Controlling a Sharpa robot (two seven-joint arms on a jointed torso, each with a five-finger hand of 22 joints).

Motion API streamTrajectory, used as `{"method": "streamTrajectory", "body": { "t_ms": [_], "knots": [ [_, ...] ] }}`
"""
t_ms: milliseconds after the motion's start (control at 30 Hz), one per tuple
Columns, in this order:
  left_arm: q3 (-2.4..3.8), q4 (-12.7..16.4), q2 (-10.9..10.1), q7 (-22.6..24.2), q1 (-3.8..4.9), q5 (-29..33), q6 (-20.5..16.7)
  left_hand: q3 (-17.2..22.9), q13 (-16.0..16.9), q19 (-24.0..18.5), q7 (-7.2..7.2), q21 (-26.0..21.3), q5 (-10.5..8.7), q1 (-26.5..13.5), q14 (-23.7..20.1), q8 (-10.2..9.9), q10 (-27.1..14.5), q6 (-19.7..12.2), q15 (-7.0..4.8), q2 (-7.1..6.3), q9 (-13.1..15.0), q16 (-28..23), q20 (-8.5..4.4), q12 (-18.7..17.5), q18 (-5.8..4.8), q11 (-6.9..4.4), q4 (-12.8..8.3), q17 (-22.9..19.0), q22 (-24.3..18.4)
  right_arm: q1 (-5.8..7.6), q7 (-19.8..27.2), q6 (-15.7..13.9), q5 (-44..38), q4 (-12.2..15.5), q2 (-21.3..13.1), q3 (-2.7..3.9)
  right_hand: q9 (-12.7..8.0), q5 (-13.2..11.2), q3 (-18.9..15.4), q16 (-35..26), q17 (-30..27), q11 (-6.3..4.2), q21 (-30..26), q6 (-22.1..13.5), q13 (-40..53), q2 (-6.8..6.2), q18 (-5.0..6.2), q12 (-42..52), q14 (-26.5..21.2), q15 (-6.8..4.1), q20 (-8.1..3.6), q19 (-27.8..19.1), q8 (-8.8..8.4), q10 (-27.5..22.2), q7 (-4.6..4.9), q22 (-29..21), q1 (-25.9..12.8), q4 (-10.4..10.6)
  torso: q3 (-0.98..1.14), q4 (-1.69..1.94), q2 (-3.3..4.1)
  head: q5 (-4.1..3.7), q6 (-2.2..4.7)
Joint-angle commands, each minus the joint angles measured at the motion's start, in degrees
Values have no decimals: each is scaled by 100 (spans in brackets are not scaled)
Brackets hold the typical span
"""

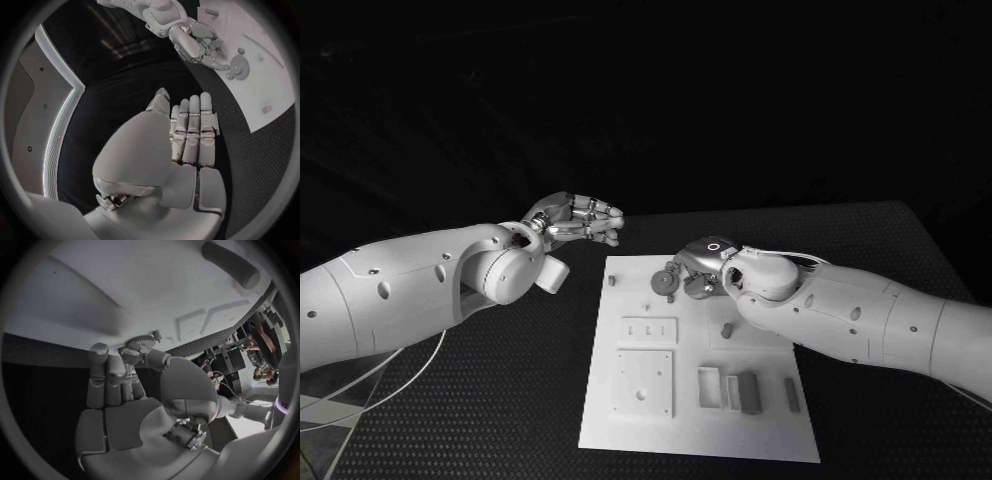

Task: Assemble the parts on the task board

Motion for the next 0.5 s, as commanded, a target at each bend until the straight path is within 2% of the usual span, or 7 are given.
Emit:
{"method": "streamTrajectory", "body": {
  "t_ms": [33, 233, 367, 500],
  "knots": [
    [6, 7, 0, 35, 2, 7, 57, -40, 7, 30, 42, -38, 15, -29, 48, -33, 39, -5, 11, 22, -6, -23, -1, -25, 61, 11, -8, 9, -8, -14, -28, 103, -60, 7, -18, -7, -9, 4, 37, 30, 7, 1, 32, 35, 5, 16, 319, 30, -3, -4, -39, 19, -3, 2, 0, 117, -27, 3, 8, -7, -4, 5, -5],
    [6, 10, -1, 36, 2, 7, 59, -41, 8, 30, 42, -39, 15, -28, 48, -34, 39, -6, 11, 21, -6, -25, -1, -26, 61, 11, -8, 10, -8, -14, -46, -12, -68, 13, -49, -7, -7, 4, 42, 31, 7, 3, 34, 40, 5, 15, 319, 31, -1, -2, -41, 21, 1, 3, 2, 116, -30, 1, 5, -1, -1, -5, 7],
    [6, 2, -9, 39, 2, 8, 60, -41, 9, 31, 43, -40, 15, -27, 49, -34, 39, -6, 10, 21, -5, -27, -1, -27, 62, 11, -8, 12, -8, -13, -61, -310, -67, 68, -136, -7, -7, 4, 47, 32, 7, 4, 37, 40, 5, 9, 319, 34, 2, 0, -43, 24, 2, 5, 3, 116, -31, -2, 7, -8, -5, -12, 13],
    [6, -1, -30, 46, 2, 14, 53, -41, 9, 31, 43, -40, 15, -27, 49, -35, 39, -6, 11, 20, -5, -28, -1, -28, 61, 11, -8, 13, -8, 18, 84, -843, 120, 182, -269, -6, -3, 3, 62, 37, 4, 3, 47, 43, 2, -34, 319, 42, 19, -1, -53, 44, 8, 19, 2, 112, -28, -12, -1, -18, -5, -33, 37]
  ]
}}
